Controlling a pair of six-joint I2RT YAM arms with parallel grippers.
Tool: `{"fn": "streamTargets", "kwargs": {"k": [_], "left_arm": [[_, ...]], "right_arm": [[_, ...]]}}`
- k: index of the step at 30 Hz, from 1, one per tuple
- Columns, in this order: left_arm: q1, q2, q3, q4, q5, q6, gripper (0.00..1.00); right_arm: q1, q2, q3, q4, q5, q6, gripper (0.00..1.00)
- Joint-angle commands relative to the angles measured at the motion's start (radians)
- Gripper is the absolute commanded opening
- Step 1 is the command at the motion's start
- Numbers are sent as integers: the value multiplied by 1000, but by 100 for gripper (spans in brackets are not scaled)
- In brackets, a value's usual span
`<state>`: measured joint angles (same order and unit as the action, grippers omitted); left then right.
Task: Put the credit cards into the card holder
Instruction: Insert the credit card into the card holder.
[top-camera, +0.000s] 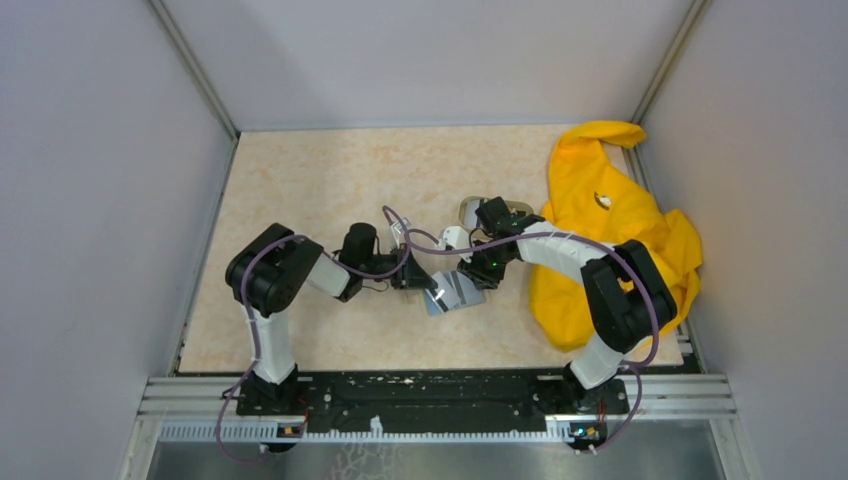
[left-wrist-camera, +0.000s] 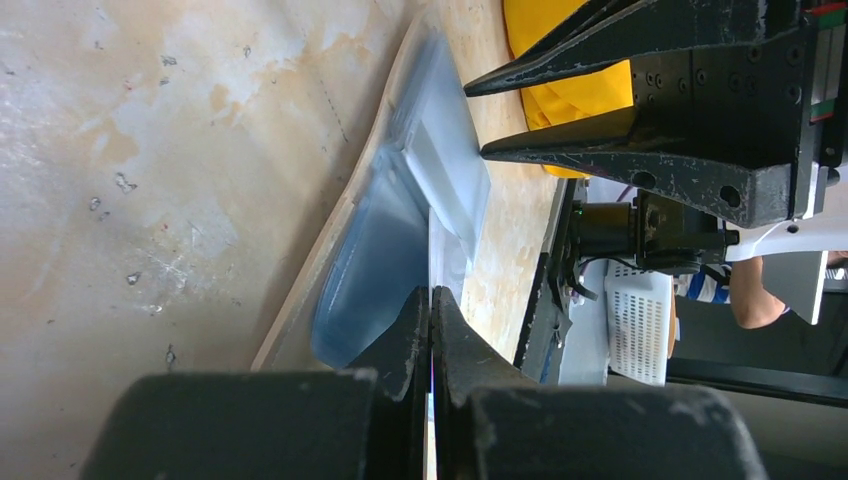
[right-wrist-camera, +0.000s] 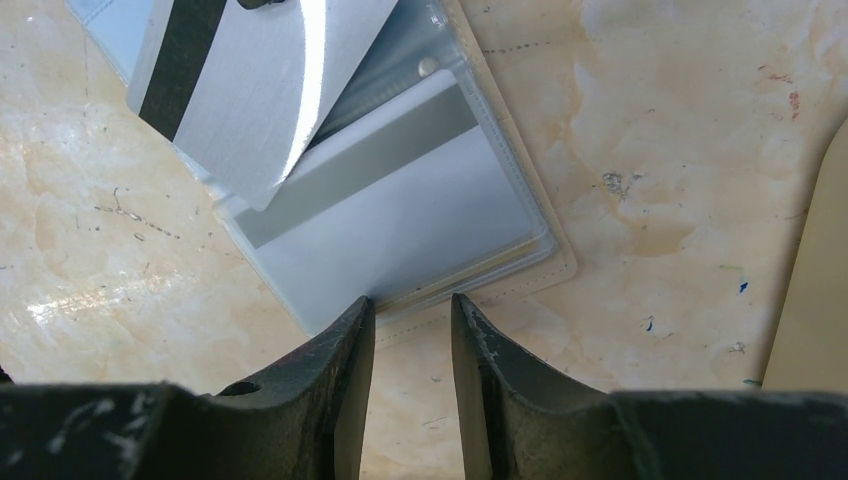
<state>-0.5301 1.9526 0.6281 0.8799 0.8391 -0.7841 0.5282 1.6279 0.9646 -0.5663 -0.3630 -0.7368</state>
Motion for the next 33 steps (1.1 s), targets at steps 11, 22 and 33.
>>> {"fn": "streamTargets", "kwargs": {"k": [11, 22, 33], "left_arm": [[7, 3, 44, -110, -17, 26, 0], [6, 70, 111, -116, 25, -10, 0], [7, 111, 144, -205, 95, 2, 0]], "right_arm": [[17, 18, 27, 8, 37, -1, 34], [23, 21, 29, 8, 36, -1, 34], [25, 9, 28, 14, 36, 4, 34]]}}
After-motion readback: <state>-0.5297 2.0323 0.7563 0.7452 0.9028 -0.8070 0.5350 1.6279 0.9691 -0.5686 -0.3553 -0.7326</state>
